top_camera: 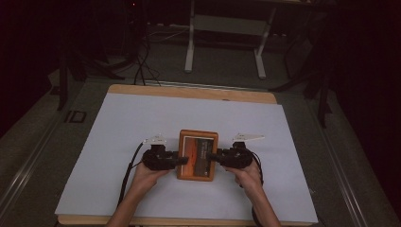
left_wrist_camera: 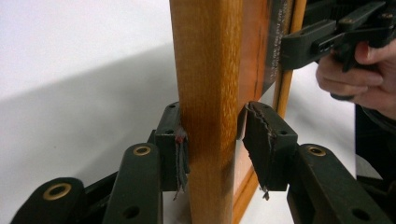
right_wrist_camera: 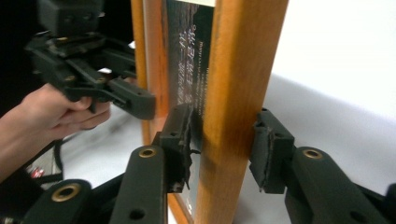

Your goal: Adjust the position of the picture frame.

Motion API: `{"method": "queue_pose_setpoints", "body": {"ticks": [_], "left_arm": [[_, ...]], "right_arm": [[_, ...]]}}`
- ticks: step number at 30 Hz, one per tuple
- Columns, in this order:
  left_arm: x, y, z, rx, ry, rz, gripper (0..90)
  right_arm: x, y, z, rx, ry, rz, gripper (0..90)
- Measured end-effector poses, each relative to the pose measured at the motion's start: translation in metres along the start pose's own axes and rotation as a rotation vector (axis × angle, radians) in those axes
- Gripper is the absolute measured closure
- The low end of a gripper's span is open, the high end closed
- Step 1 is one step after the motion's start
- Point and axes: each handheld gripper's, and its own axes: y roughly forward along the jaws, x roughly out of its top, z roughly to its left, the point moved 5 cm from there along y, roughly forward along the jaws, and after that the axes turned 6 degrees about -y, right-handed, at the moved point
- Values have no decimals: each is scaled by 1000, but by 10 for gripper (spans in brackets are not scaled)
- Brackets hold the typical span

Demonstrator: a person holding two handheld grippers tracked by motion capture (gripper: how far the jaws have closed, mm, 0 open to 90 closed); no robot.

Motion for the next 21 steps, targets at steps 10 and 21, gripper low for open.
{"method": "queue_pose_setpoints", "body": {"ticks": [10,21], "left_arm": [[1,3,2,119,6,-10,555],[0,4,8,163,-30,-5,563]], "right_arm": [[-2,9,-4,-85,48,4,551],[-4,18,-15,-98,125,9,528]]}}
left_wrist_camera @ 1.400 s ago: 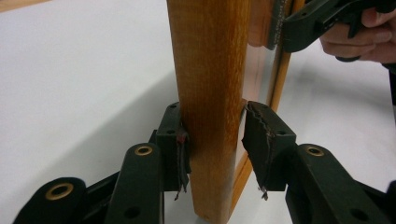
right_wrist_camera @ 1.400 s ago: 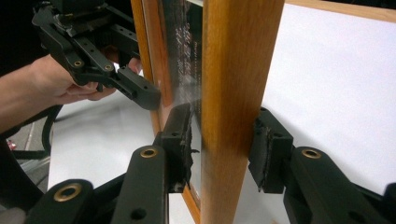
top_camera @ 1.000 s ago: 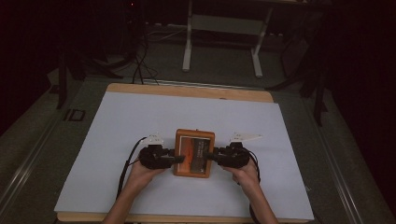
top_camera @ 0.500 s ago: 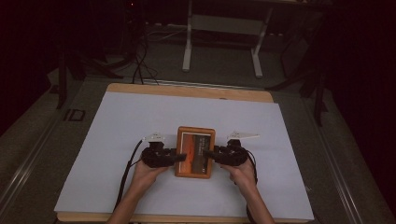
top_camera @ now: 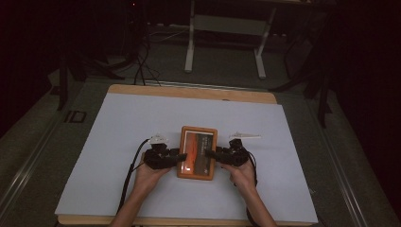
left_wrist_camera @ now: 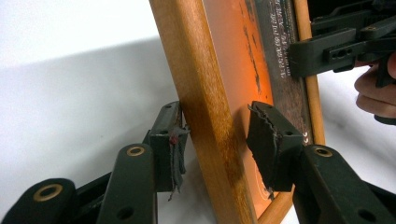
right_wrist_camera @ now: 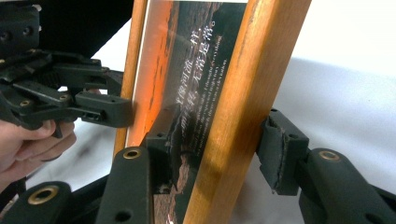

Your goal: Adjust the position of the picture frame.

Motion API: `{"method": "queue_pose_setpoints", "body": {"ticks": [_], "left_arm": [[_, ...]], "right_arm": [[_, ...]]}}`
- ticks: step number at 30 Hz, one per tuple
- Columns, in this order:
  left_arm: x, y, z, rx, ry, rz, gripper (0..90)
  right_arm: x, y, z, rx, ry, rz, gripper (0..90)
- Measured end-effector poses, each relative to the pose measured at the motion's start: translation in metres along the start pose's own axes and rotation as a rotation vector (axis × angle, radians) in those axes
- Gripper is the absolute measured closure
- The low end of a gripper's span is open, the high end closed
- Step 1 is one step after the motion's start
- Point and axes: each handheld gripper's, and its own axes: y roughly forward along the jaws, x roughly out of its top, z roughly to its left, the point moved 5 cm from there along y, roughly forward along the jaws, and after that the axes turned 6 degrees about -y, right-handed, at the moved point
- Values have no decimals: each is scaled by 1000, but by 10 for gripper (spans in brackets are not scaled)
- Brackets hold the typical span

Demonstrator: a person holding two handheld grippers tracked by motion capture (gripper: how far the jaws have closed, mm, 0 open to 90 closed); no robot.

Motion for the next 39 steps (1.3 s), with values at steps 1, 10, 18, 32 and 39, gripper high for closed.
{"method": "queue_pose_setpoints", "body": {"ticks": [1,10,18,32,39], "left_arm": [[0,0,0,0,-4,-1,562],[-2,2,4,7,-31,16,553],[-3,9,14,-20,-118,49,530],[-2,19,25,-87,-188,95,524],[-2,21,26,-96,-189,90,520]], "right_arm": [[0,1,0,1,5,2,527],[2,6,-3,-22,21,15,516],[-1,14,-9,-49,69,45,502],[-10,15,-14,-91,136,60,511],[-13,14,-15,-95,157,57,511]]}}
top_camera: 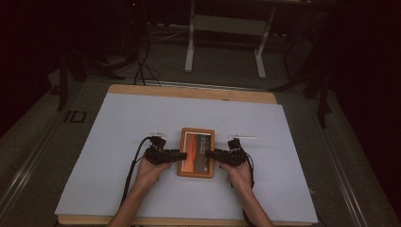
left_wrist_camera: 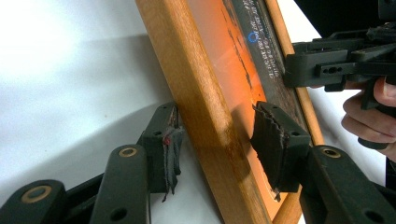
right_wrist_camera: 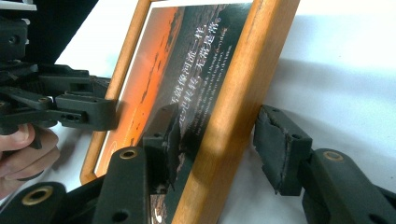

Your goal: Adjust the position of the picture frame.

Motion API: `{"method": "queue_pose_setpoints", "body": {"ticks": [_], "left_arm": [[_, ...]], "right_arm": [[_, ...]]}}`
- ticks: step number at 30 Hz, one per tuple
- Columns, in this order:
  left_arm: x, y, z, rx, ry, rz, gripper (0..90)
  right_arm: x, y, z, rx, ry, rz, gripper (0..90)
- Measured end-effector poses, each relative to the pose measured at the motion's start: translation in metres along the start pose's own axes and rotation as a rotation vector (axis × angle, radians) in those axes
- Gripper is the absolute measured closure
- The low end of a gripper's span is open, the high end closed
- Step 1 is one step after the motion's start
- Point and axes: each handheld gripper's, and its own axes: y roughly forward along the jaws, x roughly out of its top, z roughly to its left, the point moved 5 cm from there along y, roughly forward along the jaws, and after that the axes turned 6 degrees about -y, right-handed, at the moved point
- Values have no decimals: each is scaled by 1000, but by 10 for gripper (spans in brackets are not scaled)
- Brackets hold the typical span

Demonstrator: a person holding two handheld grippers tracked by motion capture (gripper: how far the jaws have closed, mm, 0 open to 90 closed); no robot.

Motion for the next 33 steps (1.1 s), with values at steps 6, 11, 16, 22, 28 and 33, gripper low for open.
{"method": "queue_pose_setpoints", "body": {"ticks": [6,11,16,22,28,33], "left_arm": [[0,2,-4,42,47,-4,477],[0,1,-6,68,67,-7,456],[6,-10,-9,100,89,-79,444],[11,-25,-9,154,116,-137,431],[14,-39,-13,170,130,-192,431],[17,-51,-16,194,149,-238,434]], "right_arm": [[-1,0,1,-5,-5,-5,504],[1,-1,0,-34,-38,-16,485],[3,-8,-5,-91,-64,-27,476],[8,-14,-3,-139,-139,-47,489],[12,-18,5,-225,-265,-41,536],[13,-21,8,-255,-318,-51,568]]}}
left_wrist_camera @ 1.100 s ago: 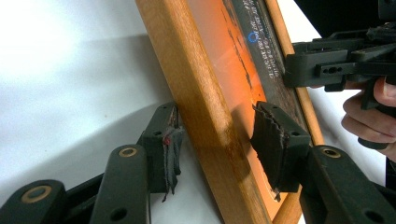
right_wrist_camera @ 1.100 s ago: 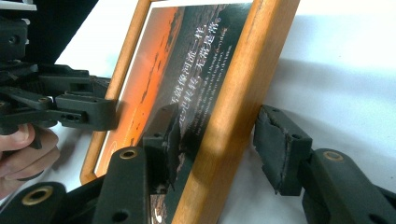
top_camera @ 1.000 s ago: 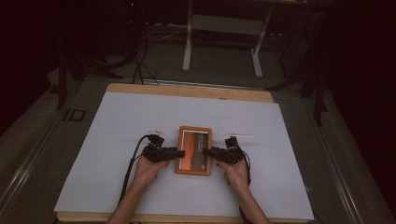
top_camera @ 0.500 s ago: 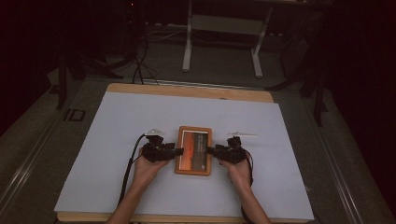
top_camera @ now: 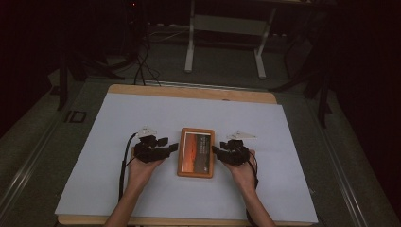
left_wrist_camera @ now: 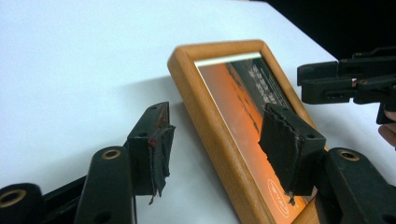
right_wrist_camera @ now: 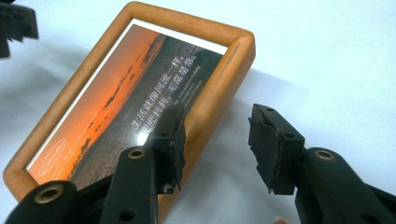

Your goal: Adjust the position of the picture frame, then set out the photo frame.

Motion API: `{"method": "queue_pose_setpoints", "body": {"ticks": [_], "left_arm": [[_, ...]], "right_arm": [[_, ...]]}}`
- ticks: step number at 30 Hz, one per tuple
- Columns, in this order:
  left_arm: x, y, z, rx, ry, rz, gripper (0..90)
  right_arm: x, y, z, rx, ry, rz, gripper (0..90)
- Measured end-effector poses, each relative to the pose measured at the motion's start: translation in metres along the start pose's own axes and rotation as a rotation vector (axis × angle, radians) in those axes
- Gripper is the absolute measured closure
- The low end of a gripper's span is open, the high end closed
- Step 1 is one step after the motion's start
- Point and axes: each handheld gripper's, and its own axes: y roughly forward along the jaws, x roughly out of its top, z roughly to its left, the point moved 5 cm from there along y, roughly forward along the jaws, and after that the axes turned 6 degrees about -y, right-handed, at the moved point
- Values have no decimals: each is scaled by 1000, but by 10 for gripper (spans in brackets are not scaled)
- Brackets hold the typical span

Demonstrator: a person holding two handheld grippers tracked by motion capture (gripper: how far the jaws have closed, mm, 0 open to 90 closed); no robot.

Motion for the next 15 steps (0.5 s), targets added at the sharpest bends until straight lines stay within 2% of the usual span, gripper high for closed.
{"method": "queue_pose_setpoints", "body": {"ticks": [4,6,11,12,15], "left_arm": [[2,-7,-2,11,25,-19,433],[2,-8,-2,10,25,-22,431],[1,-12,-5,3,29,-24,430],[1,-12,-5,3,29,-24,430],[-1,-12,-8,-8,32,-13,430]], "right_arm": [[6,-3,4,18,-18,-28,612],[8,-3,5,19,-23,-36,620],[25,-4,13,29,-98,-69,669],[25,-4,13,29,-98,-69,669],[30,3,13,20,-147,-55,710]]}}
